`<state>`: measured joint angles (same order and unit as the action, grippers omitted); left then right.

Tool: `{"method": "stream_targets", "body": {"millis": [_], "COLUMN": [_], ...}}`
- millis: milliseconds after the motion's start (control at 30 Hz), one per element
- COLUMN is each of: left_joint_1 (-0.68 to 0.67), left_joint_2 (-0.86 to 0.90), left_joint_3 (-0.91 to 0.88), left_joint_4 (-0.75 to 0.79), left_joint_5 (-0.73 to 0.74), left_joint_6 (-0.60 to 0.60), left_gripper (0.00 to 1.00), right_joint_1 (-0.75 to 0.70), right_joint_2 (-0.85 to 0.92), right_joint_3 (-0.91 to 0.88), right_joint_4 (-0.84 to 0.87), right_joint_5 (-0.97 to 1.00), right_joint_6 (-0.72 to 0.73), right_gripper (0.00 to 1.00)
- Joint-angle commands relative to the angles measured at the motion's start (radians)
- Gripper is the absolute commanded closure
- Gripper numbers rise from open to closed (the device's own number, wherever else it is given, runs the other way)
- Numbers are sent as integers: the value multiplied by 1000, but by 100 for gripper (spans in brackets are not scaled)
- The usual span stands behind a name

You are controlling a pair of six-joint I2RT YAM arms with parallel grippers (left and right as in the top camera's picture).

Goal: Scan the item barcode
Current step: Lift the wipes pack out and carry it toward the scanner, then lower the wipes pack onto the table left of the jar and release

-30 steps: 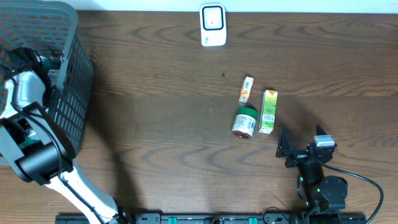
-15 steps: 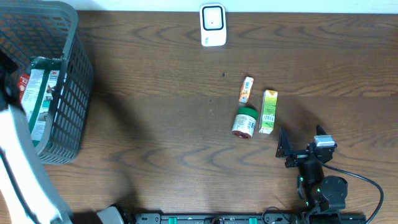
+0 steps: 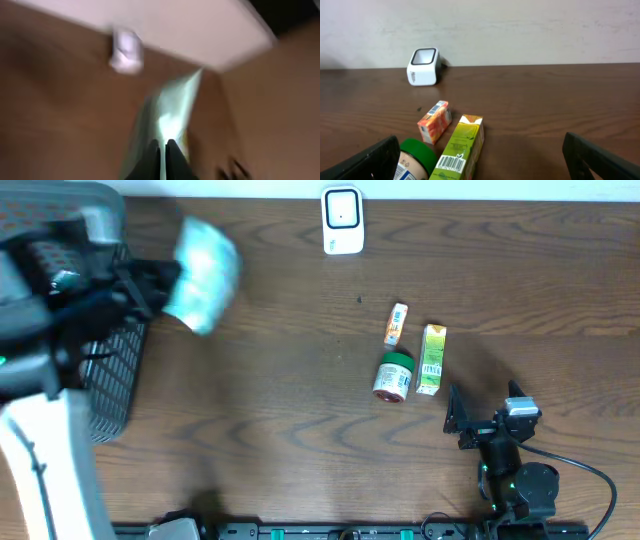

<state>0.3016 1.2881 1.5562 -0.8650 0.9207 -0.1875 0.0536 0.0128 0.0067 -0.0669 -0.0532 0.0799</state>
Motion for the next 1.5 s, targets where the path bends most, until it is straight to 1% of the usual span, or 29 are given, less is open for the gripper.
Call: {"method": "stream_targets", "body": {"millis": [0,67,100,200,267,433,467,500,600,667,700,800,833,933,1167,1300,1467], "left_joint_1": [-190,-296,-324,-373,-388,-412,-430,-440,-488,-548,-572,-655,-703,-750,-813,-840,-864], "left_joint_2": [112,209,248,357,419,438,431,430,429,429,429,429,429,429,429,429,429], "left_joint_3": [-51,-85,-91,-93,-93,-93,-93,-93,-94,-117,-131,-195,-241,-311,-499,-549,-599], "left_joint_4": [-64,-65,-65,-64,-52,-45,-64,-84,-187,-251,-264,-281,-282,-267,-165,-100,12], "left_joint_5": [153,153,153,133,93,-169,-217,-231,-343,-456,-473,-485,-489,-518,-537,-537,-538], "left_joint_6": [121,140,150,158,158,158,157,157,156,140,134,134,124,78,-3,-18,-67], "left_gripper": [93,93,93,92,93,91,90,90,90,90,91,91,91,91,91,91,90], "right_joint_1": [6,6,6,6,6,6,6,6,6,6,6,6,6,6,6,6,6], "right_joint_2": [-3,-3,-3,-3,-3,-3,-3,-3,-3,-3,-3,-3,-3,-3,-3,-3,-3], "right_joint_3": [-1,-1,-1,-1,-1,-1,-1,-1,-1,-1,-1,-1,-1,-1,-1,-1,-1], "right_joint_4": [-5,-5,-5,-5,-5,-5,-4,-4,-5,-5,-5,-4,-5,-5,-5,-5,-5], "right_joint_5": [-4,-4,-4,-4,-4,-4,-4,-4,-4,-4,-4,-4,-4,-4,-4,-4,-4], "right_joint_6": [13,13,13,13,13,13,13,13,13,13,13,13,13,13,13,13,13], "right_gripper": [1,1,1,1,1,1,1,1,1,1,1,1,1,1,1,1,1]}}
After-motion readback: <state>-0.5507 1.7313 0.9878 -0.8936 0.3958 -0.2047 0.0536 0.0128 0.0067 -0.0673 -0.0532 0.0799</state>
